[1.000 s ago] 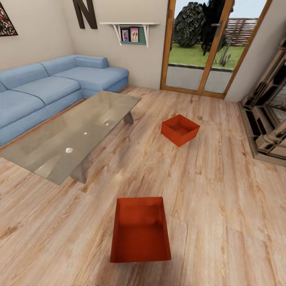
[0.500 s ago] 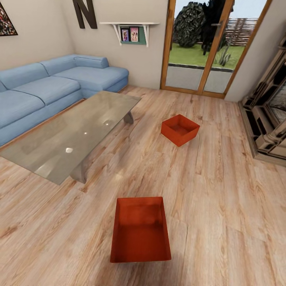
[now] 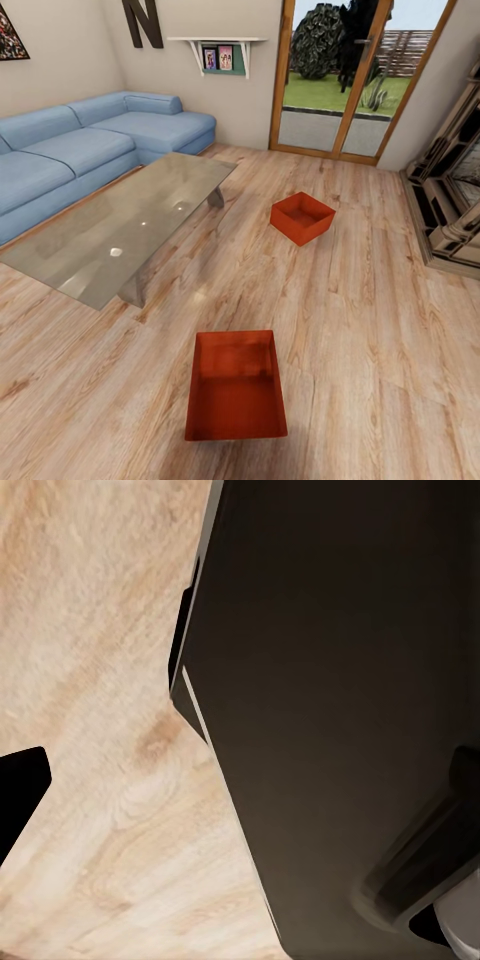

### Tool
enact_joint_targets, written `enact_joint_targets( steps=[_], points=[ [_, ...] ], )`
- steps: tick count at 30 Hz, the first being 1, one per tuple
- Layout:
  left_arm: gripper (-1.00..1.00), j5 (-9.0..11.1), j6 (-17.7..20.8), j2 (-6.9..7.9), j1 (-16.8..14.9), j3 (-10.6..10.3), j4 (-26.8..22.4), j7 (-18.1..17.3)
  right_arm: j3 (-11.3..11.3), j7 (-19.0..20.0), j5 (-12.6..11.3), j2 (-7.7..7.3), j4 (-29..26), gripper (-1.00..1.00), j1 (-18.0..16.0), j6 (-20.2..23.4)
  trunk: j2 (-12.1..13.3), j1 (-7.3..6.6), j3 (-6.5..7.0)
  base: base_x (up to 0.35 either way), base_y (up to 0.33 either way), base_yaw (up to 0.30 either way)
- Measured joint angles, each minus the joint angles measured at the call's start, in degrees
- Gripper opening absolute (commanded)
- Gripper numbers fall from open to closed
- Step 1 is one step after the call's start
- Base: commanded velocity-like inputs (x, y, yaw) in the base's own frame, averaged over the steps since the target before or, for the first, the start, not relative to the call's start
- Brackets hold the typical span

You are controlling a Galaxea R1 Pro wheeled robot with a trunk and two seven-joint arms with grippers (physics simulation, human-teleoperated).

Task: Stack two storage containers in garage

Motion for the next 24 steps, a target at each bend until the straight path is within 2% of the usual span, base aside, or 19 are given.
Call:
enact_joint_targets(
  steps=[6, 14, 24],
  points=[
    [1.00, 0.00, 0.00, 0.00, -0.01, 0.00, 0.00, 0.00, -0.09, 0.14, 0.00, -0.01, 0.00, 1.00, 0.00, 0.06, 0.00, 0.00, 0.00, 0.000, 0.016, 0.000],
    [1.00, 0.01, 0.02, -0.06, -0.01, 0.06, 0.02, 0.01, -0.02, 0.15, 0.06, -0.07, 0.00, 1.00, 0.00, 0.06, 0.00, 0.00, 0.00, 0.000, 0.142, 0.000],
    [1.00, 0.00, 0.04, -0.02, -0.01, 0.02, 0.00, 0.00, -0.14, 0.06, -0.20, -0.02, 0.00, 1.00, 0.00, 0.06, 0.00, 0.00, 0.00, 0.000, 0.015, 0.000]
  ],
)
